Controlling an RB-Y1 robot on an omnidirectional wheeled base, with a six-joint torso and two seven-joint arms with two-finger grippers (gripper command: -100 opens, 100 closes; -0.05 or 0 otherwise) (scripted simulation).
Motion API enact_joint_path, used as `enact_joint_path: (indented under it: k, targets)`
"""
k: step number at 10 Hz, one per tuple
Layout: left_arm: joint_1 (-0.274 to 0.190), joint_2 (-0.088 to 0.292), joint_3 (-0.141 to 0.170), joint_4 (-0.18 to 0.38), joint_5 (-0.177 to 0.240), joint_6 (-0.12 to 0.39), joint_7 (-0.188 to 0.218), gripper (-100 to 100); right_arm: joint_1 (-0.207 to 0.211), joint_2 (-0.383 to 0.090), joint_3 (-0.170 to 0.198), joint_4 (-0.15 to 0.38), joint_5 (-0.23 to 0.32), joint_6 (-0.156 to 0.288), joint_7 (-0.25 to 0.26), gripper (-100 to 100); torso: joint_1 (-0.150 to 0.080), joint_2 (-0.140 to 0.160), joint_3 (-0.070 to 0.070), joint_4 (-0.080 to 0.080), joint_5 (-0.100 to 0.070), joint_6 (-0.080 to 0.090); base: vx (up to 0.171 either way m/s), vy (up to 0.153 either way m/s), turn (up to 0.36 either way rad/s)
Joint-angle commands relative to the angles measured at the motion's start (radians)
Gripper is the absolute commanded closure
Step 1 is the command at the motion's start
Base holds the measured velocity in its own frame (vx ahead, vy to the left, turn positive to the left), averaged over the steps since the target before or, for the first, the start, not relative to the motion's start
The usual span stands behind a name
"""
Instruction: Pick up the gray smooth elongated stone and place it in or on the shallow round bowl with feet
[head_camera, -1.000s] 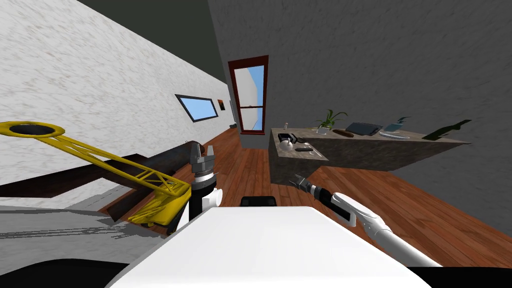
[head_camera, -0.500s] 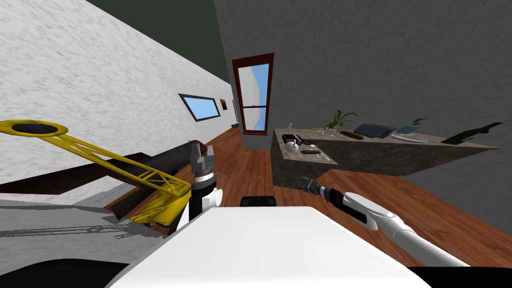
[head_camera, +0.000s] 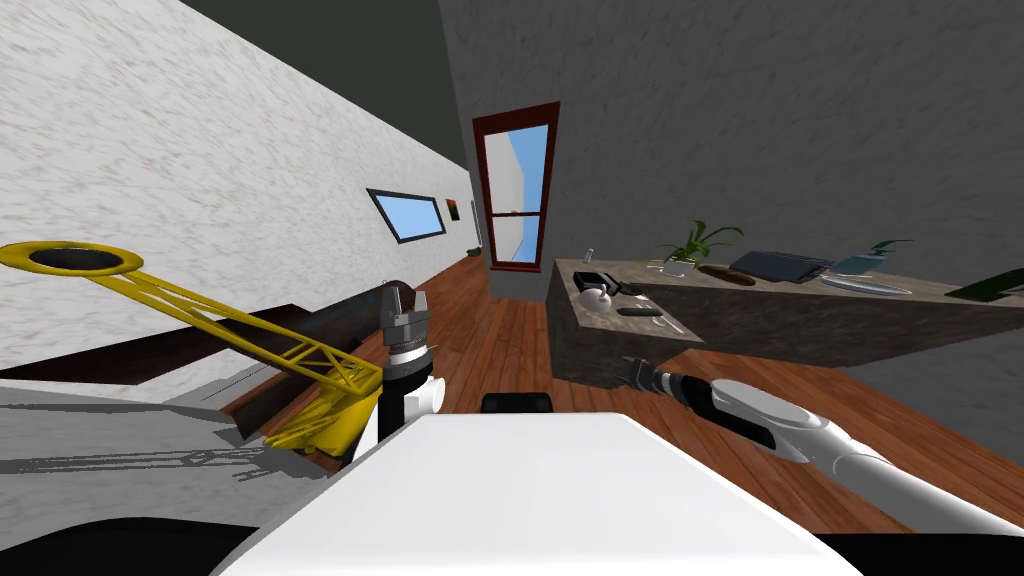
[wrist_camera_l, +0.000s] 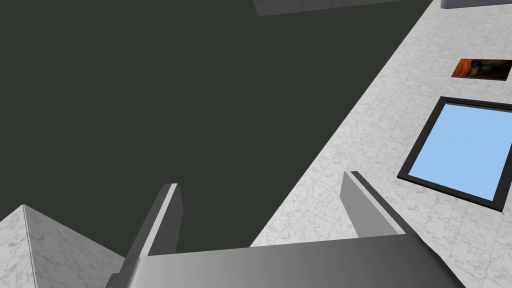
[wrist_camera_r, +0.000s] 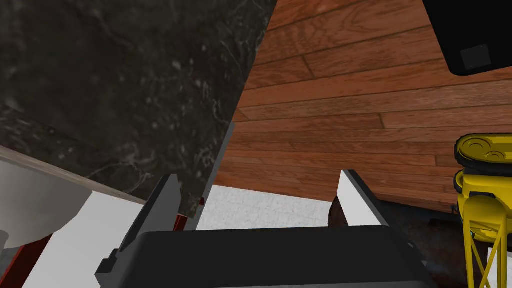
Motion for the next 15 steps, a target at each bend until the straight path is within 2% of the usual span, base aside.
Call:
enact_joint_path:
  k: [1,2,3,4,5,6,9,12,14,15]
  targets:
    - [0.0,0.0,0.0,0.0,0.0,0.0,0.0,0,-0.008,-0.05,0.006,0.05,0.039,-0.023,0.022,-100,0.0,0.0,0.0,0.0,0.0,0.0,0.13,0.06,0.088]
    - [0.0,0.0,0.0,0.0,0.0,0.0,0.0,0,-0.008,-0.066,0.006,0.057,0.039,-0.023,0.022,-100,0.0,-0.001,-0.001,0.0,0.0,0.0,0.114,0.037,0.047]
    - [0.0,0.0,0.0,0.0,0.0,0.0,0.0,0,-0.01,-0.099,0.013,0.089,0.071,-0.033,0.03,-100,-0.001,-0.001,0.0,0.0,0.0,0.0,0.109,0.043,0.099]
    - [0.0,0.0,0.0,0.0,0.0,0.0,0.0,0,-0.01,-0.121,0.013,0.089,0.071,-0.033,0.03,-100,-0.001,0.0,0.0,0.0,0.0,0.0,0.103,0.027,0.042]
    - [0.0,0.0,0.0,0.0,0.0,0.0,0.0,0,-0.01,-0.148,0.02,0.119,0.102,-0.044,0.037,-100,-0.001,0.0,0.0,0.0,0.0,0.0,0.118,0.027,0.083]
    - [0.0,0.0,0.0,0.0,0.0,0.0,0.0,0,-0.01,-0.173,0.02,0.119,0.102,-0.044,0.037,-100,-0.001,0.0,0.0,0.0,0.0,0.0,0.12,0.009,0.042]
    - [0.0,0.0,0.0,0.0,0.0,0.0,0.0,0,-0.01,-0.259,0.034,0.172,0.158,-0.067,0.047,-100,-0.003,-0.001,-0.001,0.0,-0.001,0.0,0.13,0.001,0.071]
    - [0.0,0.0,0.0,0.0,0.0,0.0,0.0,0,-0.005,-0.342,0.047,0.215,0.204,-0.093,0.052,-100,-0.005,-0.004,-0.002,-0.001,-0.001,0.0,0.17,-0.029,0.081]
    - [0.0,0.0,0.0,0.0,0.0,0.0,0.0,0,0.005,-0.398,0.062,0.245,0.239,-0.12,0.052,-100,-0.008,-0.003,-0.002,-0.001,-0.002,0.0,0.191,-0.113,0.116]
    - [0.0,0.0,0.0,0.0,0.0,0.0,0.0,0,0.005,-0.398,0.062,0.245,0.239,-0.12,0.052,-100,-0.011,-0.006,-0.004,-0.001,-0.003,0.0,0.166,-0.084,0.038]
